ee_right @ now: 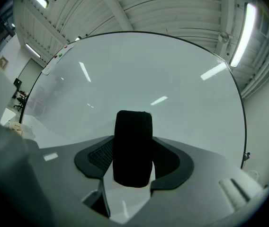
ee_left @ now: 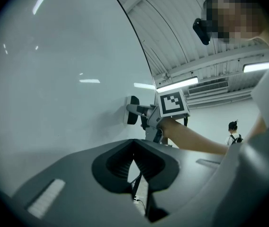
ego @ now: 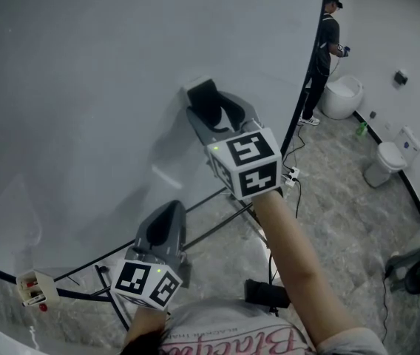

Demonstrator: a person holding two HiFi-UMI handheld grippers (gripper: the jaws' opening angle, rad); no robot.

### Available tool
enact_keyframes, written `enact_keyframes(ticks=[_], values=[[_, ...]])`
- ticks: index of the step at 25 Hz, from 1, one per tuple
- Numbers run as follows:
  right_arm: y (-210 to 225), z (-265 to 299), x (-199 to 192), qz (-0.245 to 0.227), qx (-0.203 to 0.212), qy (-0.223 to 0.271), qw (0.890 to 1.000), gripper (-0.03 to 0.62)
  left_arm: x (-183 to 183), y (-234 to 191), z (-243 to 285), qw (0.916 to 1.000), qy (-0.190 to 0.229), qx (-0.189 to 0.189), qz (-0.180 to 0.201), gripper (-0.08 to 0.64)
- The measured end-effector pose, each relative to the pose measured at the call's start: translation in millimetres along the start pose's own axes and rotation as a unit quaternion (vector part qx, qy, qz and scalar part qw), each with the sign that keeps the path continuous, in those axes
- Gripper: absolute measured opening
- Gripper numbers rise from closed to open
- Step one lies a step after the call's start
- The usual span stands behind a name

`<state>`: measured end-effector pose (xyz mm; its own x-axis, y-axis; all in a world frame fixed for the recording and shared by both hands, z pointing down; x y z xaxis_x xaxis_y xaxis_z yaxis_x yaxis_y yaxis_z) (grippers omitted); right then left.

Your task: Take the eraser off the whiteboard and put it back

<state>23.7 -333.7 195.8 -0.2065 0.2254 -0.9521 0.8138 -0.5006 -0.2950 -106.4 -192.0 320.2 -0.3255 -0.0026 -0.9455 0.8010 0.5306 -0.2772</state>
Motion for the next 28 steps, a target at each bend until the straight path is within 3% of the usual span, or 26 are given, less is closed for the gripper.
enact_keyframes(ticks=[18, 28], values=[[0, -3, 0, 0.001, 0.013, 0.002, 1.0, 0.255, -3, 0, -4, 0.9999, -0.001, 0.003, -0.01, 0.0], [-13, -62, -11, 0.017, 0.0, 0.01, 1.0, 0.236, -6, 7, -5, 0.9999, -0.001, -0.004, -0.013, 0.0]])
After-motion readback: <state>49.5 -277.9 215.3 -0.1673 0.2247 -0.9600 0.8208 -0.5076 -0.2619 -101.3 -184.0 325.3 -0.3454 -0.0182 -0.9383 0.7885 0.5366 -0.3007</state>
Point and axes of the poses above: the fingertips, and each gripper's own axes: z forward along the fingers, y to its right, x out of its top, the point moved 7 cm from there along -z, backward along the fingers, and after that the axes turned 2 degrees about -z, right-handed, at the moved point
